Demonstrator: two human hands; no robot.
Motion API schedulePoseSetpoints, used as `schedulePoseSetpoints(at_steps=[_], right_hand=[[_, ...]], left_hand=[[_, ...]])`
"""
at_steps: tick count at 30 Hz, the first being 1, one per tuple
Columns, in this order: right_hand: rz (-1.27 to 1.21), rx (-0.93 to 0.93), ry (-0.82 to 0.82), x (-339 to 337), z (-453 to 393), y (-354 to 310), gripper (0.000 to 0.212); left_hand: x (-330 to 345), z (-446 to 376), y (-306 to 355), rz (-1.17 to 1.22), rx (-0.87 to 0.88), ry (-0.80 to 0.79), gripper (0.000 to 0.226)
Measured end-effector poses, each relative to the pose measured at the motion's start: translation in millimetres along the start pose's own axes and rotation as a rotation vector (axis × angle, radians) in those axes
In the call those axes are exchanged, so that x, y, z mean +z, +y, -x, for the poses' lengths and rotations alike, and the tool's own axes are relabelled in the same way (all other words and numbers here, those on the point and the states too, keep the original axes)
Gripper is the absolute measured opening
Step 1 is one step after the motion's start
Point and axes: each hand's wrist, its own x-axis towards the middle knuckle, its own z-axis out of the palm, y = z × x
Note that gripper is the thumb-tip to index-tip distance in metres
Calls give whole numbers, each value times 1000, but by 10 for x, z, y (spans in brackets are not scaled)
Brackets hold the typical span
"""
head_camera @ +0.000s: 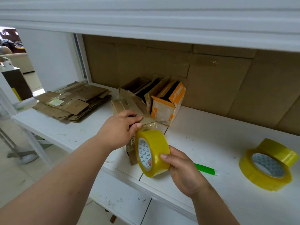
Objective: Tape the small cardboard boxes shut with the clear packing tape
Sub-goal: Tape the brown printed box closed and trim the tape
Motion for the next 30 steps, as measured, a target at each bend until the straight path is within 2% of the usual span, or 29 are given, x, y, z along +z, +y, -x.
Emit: schedulePoseSetpoints(at_steps=[4,7,9,13,15,17,20,23,25,27,28,30], right_hand=[[123,41,14,-29,66,173,42],[214,27,41,-23,88,197,40],[257,20,36,2,79,161,37],[244,13,32,51,57,155,35],[229,5,23,48,51,173,32],[234,2,9,34,45,171,31],[258,8,-18,15,49,119,35],[305,-8,-9,-52,80,19,36],[346,-39,117,-159,82,-29,22],[596,-56,345,-349,47,-31,9],[839,-48,456,-459,22,-14,16],[1296,91,516,-640,13,45,37]], left_hand=[[-53,-26,-44,-17,-7,-22,44],[-62,-33,-44,-63,-8,-22,44],[-34,-28,-34,-34,-62,7,45],[100,32,-6,98,-153,127,28],[166,104,-2,68,-153,194,37],[195,198,19,11,-191,242,59],[226,322,46,80,-286,285,76],[221,381,124,138,-380,190,78],[222,399,164,147,-407,118,79],[216,396,193,211,-424,109,79],[211,391,213,234,-431,115,79],[208,386,263,278,-455,132,80]])
